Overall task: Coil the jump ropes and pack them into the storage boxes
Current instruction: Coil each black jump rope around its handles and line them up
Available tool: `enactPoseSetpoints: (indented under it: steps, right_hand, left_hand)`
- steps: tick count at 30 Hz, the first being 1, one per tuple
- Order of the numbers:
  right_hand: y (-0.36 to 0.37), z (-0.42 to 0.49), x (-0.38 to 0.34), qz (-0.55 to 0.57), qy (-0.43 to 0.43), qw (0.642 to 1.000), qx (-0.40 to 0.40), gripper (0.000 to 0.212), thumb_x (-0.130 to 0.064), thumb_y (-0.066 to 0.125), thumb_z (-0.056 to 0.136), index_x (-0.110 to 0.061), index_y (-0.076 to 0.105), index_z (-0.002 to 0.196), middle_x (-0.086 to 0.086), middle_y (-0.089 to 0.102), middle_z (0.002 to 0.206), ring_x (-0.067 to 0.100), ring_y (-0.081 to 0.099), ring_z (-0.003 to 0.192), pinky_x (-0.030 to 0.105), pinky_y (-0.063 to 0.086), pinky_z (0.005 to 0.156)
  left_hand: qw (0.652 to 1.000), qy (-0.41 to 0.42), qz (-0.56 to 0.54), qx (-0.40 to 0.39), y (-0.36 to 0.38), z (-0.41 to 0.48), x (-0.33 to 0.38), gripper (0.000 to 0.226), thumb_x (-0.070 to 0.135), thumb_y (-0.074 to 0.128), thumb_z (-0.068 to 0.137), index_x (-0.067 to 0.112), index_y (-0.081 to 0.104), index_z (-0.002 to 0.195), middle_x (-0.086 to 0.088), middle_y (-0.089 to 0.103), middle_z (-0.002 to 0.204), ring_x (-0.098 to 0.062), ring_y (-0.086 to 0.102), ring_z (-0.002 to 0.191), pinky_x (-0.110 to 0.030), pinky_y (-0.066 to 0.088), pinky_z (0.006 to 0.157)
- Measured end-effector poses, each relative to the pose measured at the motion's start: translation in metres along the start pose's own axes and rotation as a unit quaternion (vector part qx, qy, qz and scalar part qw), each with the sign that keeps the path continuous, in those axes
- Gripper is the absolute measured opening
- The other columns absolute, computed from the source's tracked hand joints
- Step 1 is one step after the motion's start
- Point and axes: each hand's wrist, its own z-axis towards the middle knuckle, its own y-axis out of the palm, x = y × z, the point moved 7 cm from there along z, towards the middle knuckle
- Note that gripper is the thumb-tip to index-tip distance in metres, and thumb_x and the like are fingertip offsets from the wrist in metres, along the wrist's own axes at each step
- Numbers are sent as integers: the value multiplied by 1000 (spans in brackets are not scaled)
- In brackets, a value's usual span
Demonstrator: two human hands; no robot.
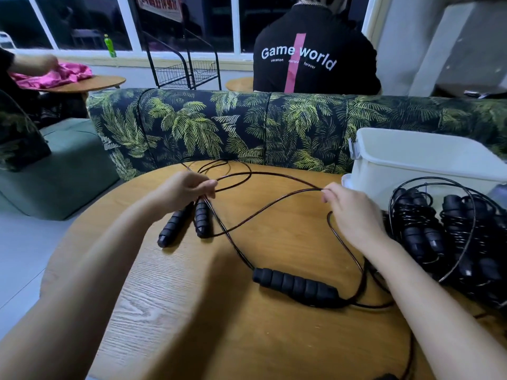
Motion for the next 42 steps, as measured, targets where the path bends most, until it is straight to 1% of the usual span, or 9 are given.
enactPoseSetpoints:
  steps: [3,5,7,9,13,23,27,36,42]
  right_hand:
    - [15,21,-19,0,-11,1000,28,29,-33,36,106,-22,61,97,-3,65,90,22,52,83,33,31,64]
    - [27,42,-34,-25,-29,999,21,33,-37,34,106,-19,59,119,2,64,116,22,49,102,36,38,74]
    - [53,58,-42,-117,-44,989,-82,60,-49,32,103,-15,28,152,10,41,150,30,32,137,48,33,107]
    - [72,61,-44,-155,-65,974,-153,80,-56,35,100,-14,-1,157,9,12,164,34,3,151,55,10,121]
    - [75,39,-47,-141,-169,961,-167,72,-46,41,102,-21,4,158,2,8,166,26,-4,152,51,9,123]
    - [21,-90,-18,-62,-208,961,-171,55,-39,45,103,-26,29,154,-5,36,156,14,22,148,37,26,117]
    - [-2,-150,0,-17,-198,967,-160,48,-39,46,103,-27,39,150,-8,45,148,7,29,140,30,31,109]
    - [-6,-235,55,45,-172,965,-191,60,-65,43,88,-39,45,142,-28,37,137,-14,23,129,21,23,105]
    - [2,-246,70,24,-176,969,-174,46,-45,61,91,-38,51,135,-31,41,128,-12,33,121,23,28,107]
  left_hand:
    - [979,-67,23,189,-24,21,-14,25,28,61,95,8,76,94,-11,71,88,-24,51,63,-28,45,65]
    - [958,-87,35,273,-34,34,-14,27,20,59,97,0,71,111,-20,71,103,-31,64,83,-34,52,85]
    - [967,-123,89,202,-20,51,-14,40,16,56,99,-4,54,133,-26,57,132,-37,57,118,-42,45,103]
    - [974,-148,147,86,9,61,-18,66,19,56,99,-2,23,151,-24,21,158,-37,30,143,-40,28,114]
    - [975,-99,198,15,49,50,-11,82,20,60,97,9,6,157,-17,-5,164,-36,26,146,-40,30,113]
    - [986,70,152,-7,123,-53,63,46,23,64,93,12,54,137,-13,52,139,-31,57,116,-35,45,97]
    - [982,125,141,2,148,-96,81,38,18,65,92,12,60,129,-8,57,133,-30,60,110,-34,45,93]
    - [983,104,136,61,166,-120,53,57,15,63,94,14,43,146,-11,49,145,-34,50,125,-49,43,103]
    - [983,80,147,73,171,-110,42,50,15,62,94,19,50,143,-10,54,134,-31,45,121,-49,42,100]
